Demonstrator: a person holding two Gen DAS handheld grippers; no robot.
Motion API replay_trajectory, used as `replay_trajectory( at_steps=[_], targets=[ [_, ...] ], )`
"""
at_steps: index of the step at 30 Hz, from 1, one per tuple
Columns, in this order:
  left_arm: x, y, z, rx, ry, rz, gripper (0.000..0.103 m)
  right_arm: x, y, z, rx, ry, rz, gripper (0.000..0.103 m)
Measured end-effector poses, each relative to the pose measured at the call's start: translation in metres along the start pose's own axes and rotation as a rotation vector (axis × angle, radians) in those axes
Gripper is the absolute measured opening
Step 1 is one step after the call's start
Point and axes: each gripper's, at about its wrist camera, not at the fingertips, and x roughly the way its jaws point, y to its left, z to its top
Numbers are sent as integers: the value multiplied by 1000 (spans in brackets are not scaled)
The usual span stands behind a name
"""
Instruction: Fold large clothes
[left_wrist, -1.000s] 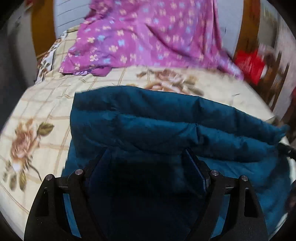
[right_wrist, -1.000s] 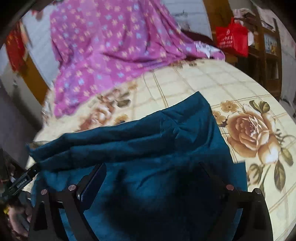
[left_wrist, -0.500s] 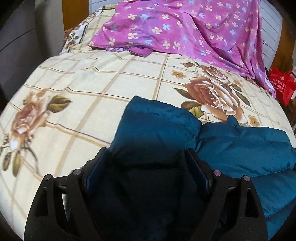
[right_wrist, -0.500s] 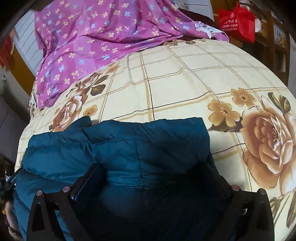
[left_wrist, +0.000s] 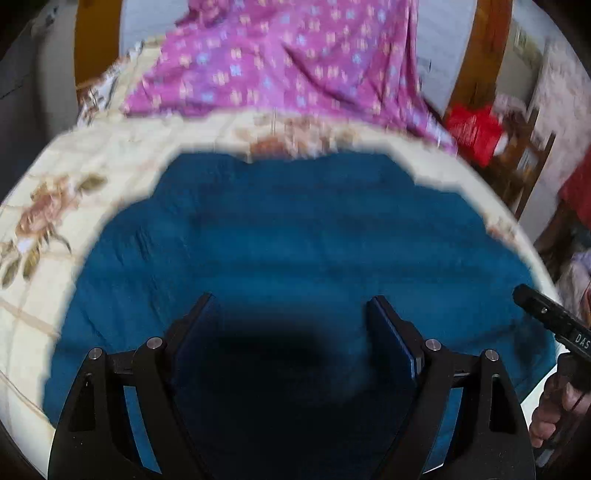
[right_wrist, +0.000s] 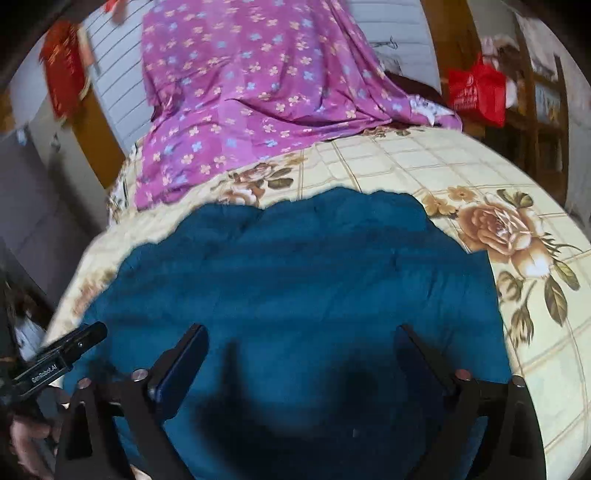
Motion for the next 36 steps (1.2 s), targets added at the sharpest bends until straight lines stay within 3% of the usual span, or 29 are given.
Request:
replay_trajectory(
  at_steps=[2,4,13,16,19,22,25,27,29,31,36],
  targets=[
    [5,4,-6,-11,-26,7,93,23,-8,-19,13,56,9,103],
    [13,11,-6,-32,-3,-3,103,26,-6,-24,-43,11,2,103],
    [1,20,-9,-5,26,-52,102,22,-13,-24,-99,30,36,103],
    [-34,43,0,-16,-60,-65,102,-5,-25,-19,-57,-31,48,103],
    [-54,83,8,-44,-125,5,102,-39,-57,-17,-2,-125,40,103],
    [-46,123,11,-104,-69,50,102,-50,-96,-19,39,-118,12,103],
    [-19,154,7,-125,50,-38,102,-50,-120,-21,51,-92,37,103],
    [-5,158,0,-95,90,-36,102,-45,-131,-23,58,-61,77,103],
    [5,162,-6,-90,99,-38,102,-34,-140,-25,53,-9,58,103],
    [12,169,-10,-142,107,-92,103,-22,-145,-28,50,36,36,103],
    [17,176,-7,-174,118,-130,103,-6,-165,-35,108,95,121,103]
  ],
)
